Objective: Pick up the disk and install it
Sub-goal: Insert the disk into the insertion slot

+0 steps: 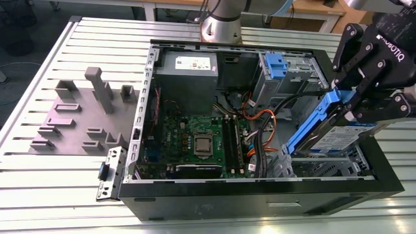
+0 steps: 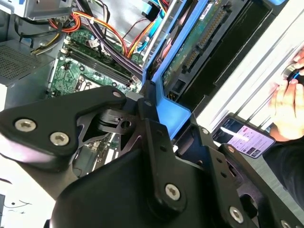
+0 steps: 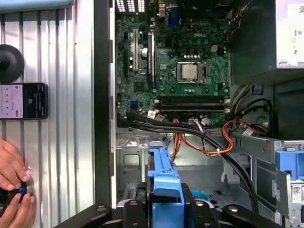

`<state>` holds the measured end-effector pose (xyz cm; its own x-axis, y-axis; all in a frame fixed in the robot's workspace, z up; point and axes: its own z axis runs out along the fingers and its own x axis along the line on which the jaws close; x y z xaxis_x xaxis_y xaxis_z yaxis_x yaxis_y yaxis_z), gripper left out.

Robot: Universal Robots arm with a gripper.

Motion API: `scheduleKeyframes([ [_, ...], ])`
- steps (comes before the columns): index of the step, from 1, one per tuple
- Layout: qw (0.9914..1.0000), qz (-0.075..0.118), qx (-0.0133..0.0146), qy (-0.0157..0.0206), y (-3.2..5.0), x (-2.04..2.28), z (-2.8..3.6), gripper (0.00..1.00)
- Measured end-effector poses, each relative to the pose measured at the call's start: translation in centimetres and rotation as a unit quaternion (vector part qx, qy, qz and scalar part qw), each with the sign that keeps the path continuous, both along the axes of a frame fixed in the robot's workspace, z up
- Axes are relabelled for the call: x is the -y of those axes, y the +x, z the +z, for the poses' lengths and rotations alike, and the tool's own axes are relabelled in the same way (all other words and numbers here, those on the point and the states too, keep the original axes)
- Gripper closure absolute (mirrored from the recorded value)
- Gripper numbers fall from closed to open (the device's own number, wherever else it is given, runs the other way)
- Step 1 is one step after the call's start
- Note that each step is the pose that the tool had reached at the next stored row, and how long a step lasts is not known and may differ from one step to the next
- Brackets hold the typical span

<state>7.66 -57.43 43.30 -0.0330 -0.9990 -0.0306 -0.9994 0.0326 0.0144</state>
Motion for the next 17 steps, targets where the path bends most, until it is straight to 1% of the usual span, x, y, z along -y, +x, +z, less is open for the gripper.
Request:
scheduleKeyframes([
  [1,1.0,0.0,0.0,0.0,0.01,0.01,-0.13,0.64],
  [10,1.0,0.0,0.0,0.0,0.01,0.01,-0.18,0.62],
  [11,1.0,0.0,0.0,-0.0001,0.01,0.01,-0.27,0.56],
  [17,1.0,0.0,0.0,-0.0001,0.01,0.02,-1.36,0.56],
])
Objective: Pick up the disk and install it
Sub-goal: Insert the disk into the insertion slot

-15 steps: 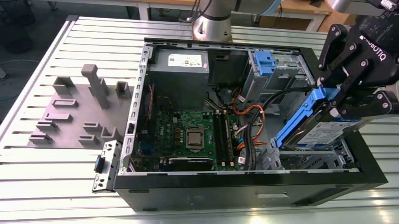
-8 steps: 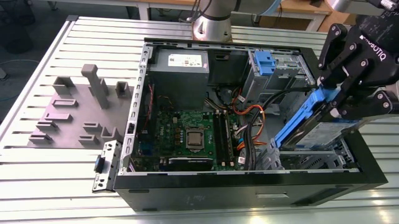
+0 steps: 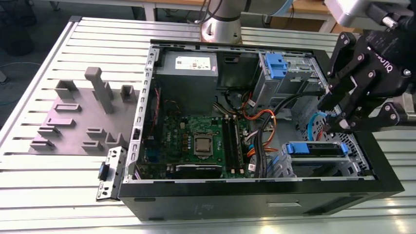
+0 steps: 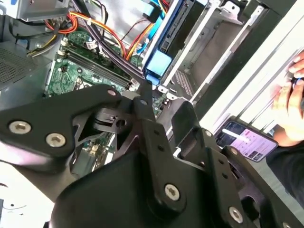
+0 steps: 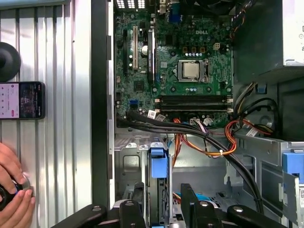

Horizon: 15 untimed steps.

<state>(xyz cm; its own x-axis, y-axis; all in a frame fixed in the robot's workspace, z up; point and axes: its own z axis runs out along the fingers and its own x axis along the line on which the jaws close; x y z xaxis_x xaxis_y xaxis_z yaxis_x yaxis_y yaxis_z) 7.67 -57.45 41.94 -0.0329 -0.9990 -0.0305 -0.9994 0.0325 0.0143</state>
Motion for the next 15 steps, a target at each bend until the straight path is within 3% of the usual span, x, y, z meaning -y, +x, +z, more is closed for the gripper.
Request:
scheduleKeyframes([
  [3,1.0,0.0,0.0,0.0,0.0,0.0,-0.55,0.58],
  [4,1.0,0.0,0.0,0.0,0.0,0.0,-0.73,0.64],
  [5,1.0,0.0,0.0,0.0,0.0,0.0,-0.91,0.64],
  [10,1.0,0.0,0.0,0.0,0.0,0.0,-1.82,0.87],
  [15,1.0,0.0,0.0,0.0,0.0,0.01,-2.73,0.89],
])
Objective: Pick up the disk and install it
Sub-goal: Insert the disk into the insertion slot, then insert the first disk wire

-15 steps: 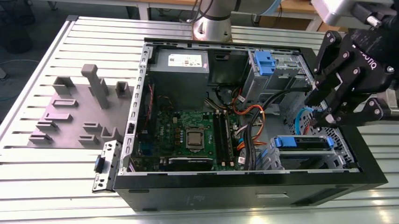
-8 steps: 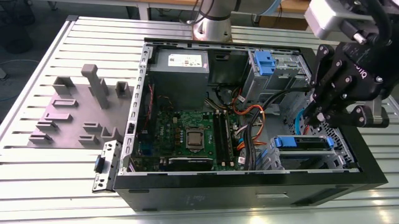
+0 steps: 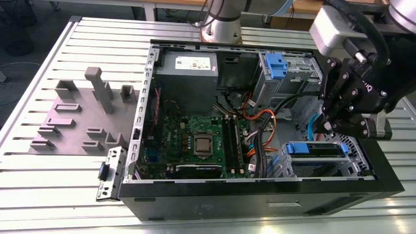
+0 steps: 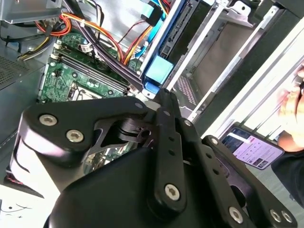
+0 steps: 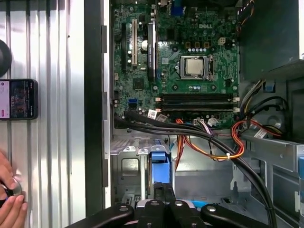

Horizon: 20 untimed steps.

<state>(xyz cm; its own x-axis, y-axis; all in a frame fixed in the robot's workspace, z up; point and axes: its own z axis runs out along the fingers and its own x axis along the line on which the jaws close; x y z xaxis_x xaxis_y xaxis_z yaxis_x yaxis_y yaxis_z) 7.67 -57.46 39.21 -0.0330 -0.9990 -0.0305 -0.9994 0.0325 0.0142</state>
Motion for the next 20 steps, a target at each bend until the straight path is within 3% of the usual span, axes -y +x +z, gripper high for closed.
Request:
scheduleKeyframes([
  [14,1.0,0.0,0.0,0.0,0.01,0.04,-2.56,0.89],
  [20,1.0,0.0,0.0,0.0,0.01,0.04,-2.9,0.89],
])
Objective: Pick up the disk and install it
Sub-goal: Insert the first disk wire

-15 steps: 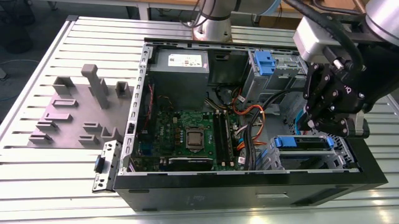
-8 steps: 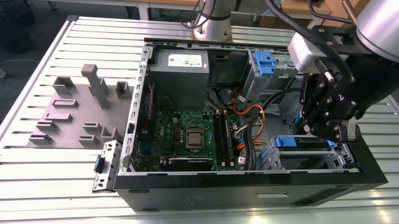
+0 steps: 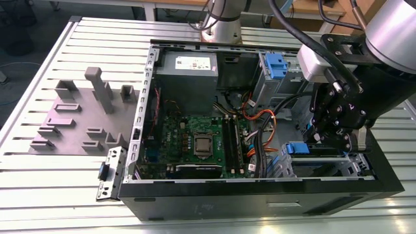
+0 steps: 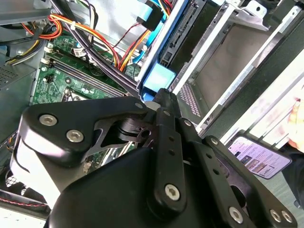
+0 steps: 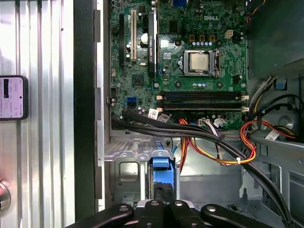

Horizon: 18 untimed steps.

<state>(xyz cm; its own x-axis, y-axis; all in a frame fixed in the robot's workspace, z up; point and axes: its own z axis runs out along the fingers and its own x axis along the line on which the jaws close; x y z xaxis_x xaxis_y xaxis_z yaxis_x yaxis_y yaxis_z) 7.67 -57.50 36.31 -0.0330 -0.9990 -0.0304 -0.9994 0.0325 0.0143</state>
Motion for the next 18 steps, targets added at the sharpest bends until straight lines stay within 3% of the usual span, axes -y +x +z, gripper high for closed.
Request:
scheduleKeyframes([
  [11,1.0,0.0,0.0,0.0,0.02,0.0,-0.01,0.89],
  [18,1.0,0.0,0.0,0.0,1.15,-0.01,-0.03,0.89],
])
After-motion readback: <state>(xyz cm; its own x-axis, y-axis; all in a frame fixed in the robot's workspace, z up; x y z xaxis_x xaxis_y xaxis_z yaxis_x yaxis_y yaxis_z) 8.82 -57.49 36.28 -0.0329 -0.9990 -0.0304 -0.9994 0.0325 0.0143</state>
